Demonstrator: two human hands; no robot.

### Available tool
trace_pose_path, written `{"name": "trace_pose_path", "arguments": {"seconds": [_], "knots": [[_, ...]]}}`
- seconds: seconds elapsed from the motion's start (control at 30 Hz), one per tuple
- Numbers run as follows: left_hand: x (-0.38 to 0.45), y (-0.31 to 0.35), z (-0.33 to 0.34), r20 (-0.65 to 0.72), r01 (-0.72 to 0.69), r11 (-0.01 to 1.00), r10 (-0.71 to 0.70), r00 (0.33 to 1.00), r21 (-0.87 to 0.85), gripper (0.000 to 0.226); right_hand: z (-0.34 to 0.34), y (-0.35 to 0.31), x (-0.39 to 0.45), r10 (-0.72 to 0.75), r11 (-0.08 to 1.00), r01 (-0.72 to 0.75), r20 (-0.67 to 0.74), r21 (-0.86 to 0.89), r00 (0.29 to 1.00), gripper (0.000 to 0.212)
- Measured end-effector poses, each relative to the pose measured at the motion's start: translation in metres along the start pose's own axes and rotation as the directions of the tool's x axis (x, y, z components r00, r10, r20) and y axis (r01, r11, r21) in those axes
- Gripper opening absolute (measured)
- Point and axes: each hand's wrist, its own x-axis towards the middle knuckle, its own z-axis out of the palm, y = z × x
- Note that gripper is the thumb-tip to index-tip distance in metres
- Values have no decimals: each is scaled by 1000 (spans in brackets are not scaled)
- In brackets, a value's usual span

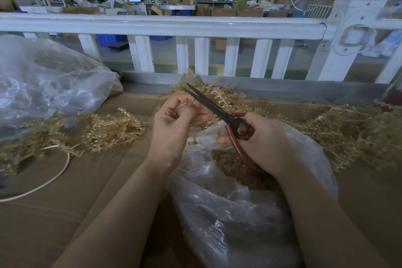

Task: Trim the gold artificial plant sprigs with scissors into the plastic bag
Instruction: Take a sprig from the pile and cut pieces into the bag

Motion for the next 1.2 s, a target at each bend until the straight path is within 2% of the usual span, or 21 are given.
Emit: {"name": "trace_pose_path", "arguments": {"seconds": [0.1, 0.3, 0.37, 0.5, 0.63, 0.7, 0.8, 0.87, 0.93, 1.07, 1.2], "knots": [[1, 2, -1, -39, 46, 998, -48, 998, -43, 7, 0, 1, 1, 68, 994, -68, -2, 83, 998, 68], [1, 0, 0, -64, 153, 986, -158, 985, -70, 3, -1, 0, 4, 102, 964, -93, -24, 250, 995, 64], [0, -1, 0, -28, 162, 984, -164, 986, -70, 11, -1, 0, 3, 113, 963, -109, 0, 246, 994, 55], [-2, -5, 3, 60, 174, 985, -174, 983, 13, 21, 4, 2, 6, 137, 966, -140, 27, 219, 990, 15], [-3, -4, 4, 118, 257, 966, -255, 960, -1, 26, 3, 2, 6, 187, 956, -183, 5, 229, 982, 10], [-3, 0, 3, 168, 334, 942, -333, 928, 23, 31, 1, 2, 4, 184, 947, -163, -52, 276, 982, 20], [-3, 3, -2, 249, 411, 898, -439, 863, 157, 28, -2, 0, 3, 193, 919, -142, -105, 367, 976, 20], [-3, 4, -4, 293, 409, 887, -457, 840, 213, 17, -4, -2, 3, 180, 913, -122, -114, 388, 977, 21], [-3, 4, -4, 317, 409, 889, -455, 832, 205, 16, -5, -3, 2, 171, 920, -115, -119, 375, 978, 23], [-3, 3, -5, 323, 407, 907, -418, 849, 105, 17, -3, -4, 3, 175, 932, -122, -129, 340, 976, 20], [-1, 2, -4, 172, 374, 927, -367, 914, -12, 19, -2, -5, 3, 197, 955, -162, -120, 250, 973, 55]]}}
